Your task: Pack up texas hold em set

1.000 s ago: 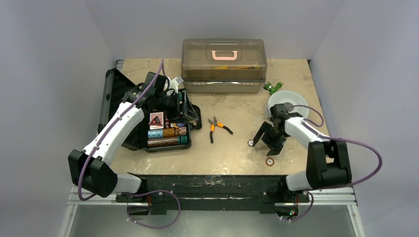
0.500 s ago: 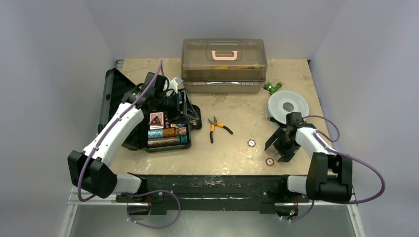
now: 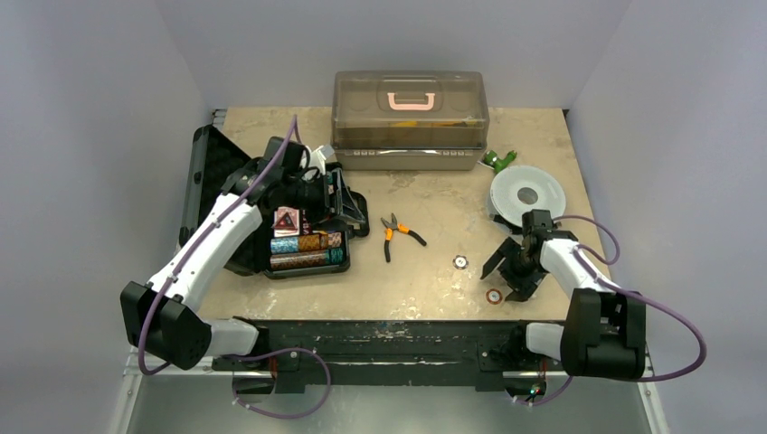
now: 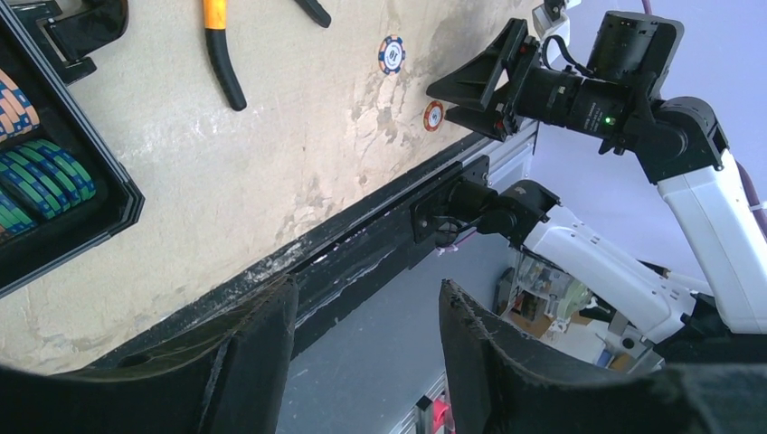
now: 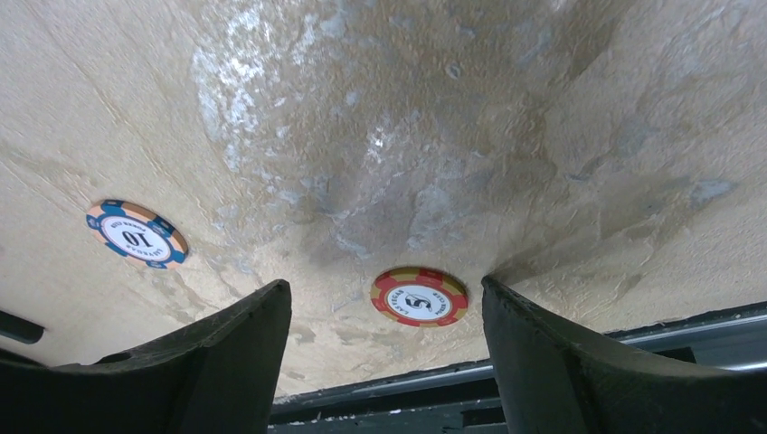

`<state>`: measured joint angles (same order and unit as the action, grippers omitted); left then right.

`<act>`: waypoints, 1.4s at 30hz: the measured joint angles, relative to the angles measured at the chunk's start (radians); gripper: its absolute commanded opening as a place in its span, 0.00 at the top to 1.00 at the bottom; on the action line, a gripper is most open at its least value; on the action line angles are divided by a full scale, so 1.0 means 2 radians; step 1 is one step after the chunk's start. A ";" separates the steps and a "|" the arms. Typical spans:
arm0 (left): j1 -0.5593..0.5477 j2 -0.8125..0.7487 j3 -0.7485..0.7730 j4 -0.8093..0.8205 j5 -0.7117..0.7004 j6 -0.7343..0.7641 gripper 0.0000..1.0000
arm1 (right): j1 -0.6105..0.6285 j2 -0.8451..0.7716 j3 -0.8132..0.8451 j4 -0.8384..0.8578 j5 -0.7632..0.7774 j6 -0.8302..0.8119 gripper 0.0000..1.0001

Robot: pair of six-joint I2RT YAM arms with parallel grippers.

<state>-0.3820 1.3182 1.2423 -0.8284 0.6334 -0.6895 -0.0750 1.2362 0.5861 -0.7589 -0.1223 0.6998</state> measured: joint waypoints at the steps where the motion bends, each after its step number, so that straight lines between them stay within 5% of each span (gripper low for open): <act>1: -0.001 0.000 -0.001 0.001 0.000 -0.001 0.43 | 0.002 0.000 0.000 -0.002 0.000 0.001 0.28; 10: -0.004 0.000 -0.004 0.002 0.002 -0.003 0.43 | 0.019 0.020 0.004 -0.019 0.014 0.008 0.49; 42: -0.004 -0.002 -0.006 0.002 0.007 0.002 0.43 | 0.077 0.082 0.036 -0.048 0.047 0.039 0.59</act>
<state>-0.3893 1.3148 1.2301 -0.8238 0.6476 -0.6849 0.0792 1.4002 0.6586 -0.8555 -0.0292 0.7784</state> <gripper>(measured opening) 0.568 0.438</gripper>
